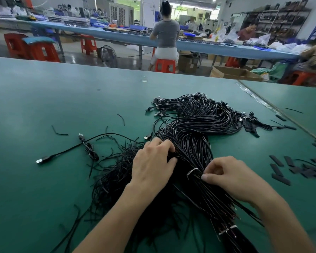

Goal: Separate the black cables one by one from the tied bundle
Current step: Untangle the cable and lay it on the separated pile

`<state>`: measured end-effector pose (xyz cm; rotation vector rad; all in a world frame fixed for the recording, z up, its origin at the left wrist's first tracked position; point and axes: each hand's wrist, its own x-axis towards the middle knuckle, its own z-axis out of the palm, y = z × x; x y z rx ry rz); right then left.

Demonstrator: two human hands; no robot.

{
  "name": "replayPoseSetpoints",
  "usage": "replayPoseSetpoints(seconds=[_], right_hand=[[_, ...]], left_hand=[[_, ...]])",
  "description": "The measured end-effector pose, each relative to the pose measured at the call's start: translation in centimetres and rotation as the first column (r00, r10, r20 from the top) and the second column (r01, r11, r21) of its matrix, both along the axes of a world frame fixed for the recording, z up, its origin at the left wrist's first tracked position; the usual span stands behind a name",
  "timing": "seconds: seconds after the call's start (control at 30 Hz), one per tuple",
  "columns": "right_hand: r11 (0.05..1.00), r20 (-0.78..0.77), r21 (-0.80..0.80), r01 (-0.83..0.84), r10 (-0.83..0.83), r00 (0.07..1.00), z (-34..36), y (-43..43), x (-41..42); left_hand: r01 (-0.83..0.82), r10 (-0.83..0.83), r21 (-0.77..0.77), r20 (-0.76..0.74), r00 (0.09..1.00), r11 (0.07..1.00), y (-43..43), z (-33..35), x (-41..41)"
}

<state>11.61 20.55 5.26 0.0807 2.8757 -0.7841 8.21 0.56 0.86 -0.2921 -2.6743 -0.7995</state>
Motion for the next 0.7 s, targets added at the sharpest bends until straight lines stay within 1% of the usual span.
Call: replayPoseSetpoints(seconds=[0.03,0.1,0.17,0.2,0.23,0.3,0.4,0.47,0.57,0.63,0.7], right_hand=[[1.0,-0.012,-0.026,0.009,-0.009,1.0,-0.1,0.2,0.1],[0.999,-0.036,-0.046,0.019,-0.02,0.999,-0.2,0.2,0.2],[1.0,-0.035,-0.013,0.0,-0.001,0.999,-0.4,0.0,0.0],[1.0,-0.024,-0.004,-0.009,0.009,1.0,-0.4,-0.1,-0.2],[1.0,-0.009,-0.008,-0.015,0.015,1.0,-0.4,0.0,-0.2],[0.998,0.026,-0.061,-0.017,0.019,0.999,-0.6,0.3,-0.3],[0.973,0.089,-0.232,0.013,0.007,0.996,-0.9,0.3,-0.3],[0.92,0.143,-0.388,0.055,0.002,0.99,-1.1,0.4,-0.1],[0.812,0.216,-0.573,0.114,0.015,0.976,-1.0,0.6,0.3],[0.712,0.259,-0.683,0.164,0.026,0.966,-0.9,0.6,0.7],[0.605,0.268,-0.776,0.18,0.057,0.962,-0.6,0.7,1.0]], left_hand=[[0.033,-0.032,0.008,-0.046,0.998,0.999,0.2,0.0,0.0],[0.194,-0.19,0.026,-0.098,0.977,0.981,0.7,0.2,0.1],[0.381,-0.381,-0.02,-0.066,0.922,0.924,1.2,0.4,0.3],[0.439,-0.441,-0.062,-0.03,0.897,0.897,1.5,0.3,0.4],[0.466,-0.468,-0.097,0.003,0.883,0.879,1.7,0.2,0.3],[0.472,-0.473,-0.144,0.03,0.881,0.87,1.6,0.0,0.0],[0.475,-0.477,-0.167,0.03,0.879,0.864,1.1,0.1,-0.4],[0.481,-0.482,-0.144,0.024,0.876,0.865,0.9,0.1,-0.4],[0.461,-0.465,-0.132,-0.004,0.885,0.878,0.8,-0.2,0.0],[0.434,-0.444,-0.162,-0.033,0.895,0.886,0.9,-0.2,0.2],[0.405,-0.419,-0.173,-0.053,0.906,0.898,1.0,-0.2,0.4]])
